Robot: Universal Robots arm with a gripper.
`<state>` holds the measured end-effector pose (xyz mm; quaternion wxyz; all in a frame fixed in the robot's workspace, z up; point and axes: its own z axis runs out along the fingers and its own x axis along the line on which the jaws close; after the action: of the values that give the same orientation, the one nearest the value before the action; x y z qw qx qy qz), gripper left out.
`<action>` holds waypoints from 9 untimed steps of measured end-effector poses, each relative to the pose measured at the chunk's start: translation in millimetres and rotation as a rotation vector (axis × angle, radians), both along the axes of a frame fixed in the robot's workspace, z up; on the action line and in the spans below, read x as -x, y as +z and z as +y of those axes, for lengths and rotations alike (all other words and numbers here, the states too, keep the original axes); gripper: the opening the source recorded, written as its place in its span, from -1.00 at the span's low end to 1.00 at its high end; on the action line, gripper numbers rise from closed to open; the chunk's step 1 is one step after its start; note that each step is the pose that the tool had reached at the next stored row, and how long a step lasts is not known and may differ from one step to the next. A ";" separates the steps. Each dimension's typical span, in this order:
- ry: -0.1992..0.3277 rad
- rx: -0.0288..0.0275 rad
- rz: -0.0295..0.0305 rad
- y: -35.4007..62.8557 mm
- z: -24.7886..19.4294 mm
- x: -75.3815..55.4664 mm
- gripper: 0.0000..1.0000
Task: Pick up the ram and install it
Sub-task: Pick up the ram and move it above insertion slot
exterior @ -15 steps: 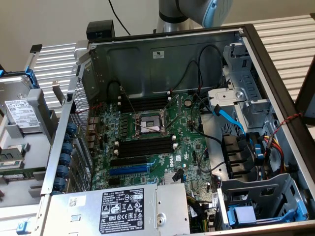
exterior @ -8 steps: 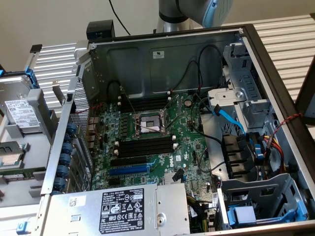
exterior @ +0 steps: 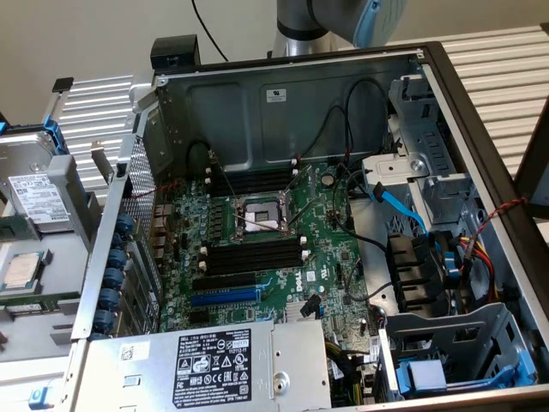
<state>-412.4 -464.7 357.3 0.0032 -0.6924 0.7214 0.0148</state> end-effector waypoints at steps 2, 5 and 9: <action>0.000 0.0000 0.0000 8.3 0.0 -2.7 -0.76; 0.000 -0.0001 -0.0002 11.9 0.1 -4.4 -0.76; 0.000 0.0002 0.0000 16.4 -0.1 -14.1 -0.76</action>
<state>-398.3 -464.8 373.7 0.0031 -0.6923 0.7214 0.0147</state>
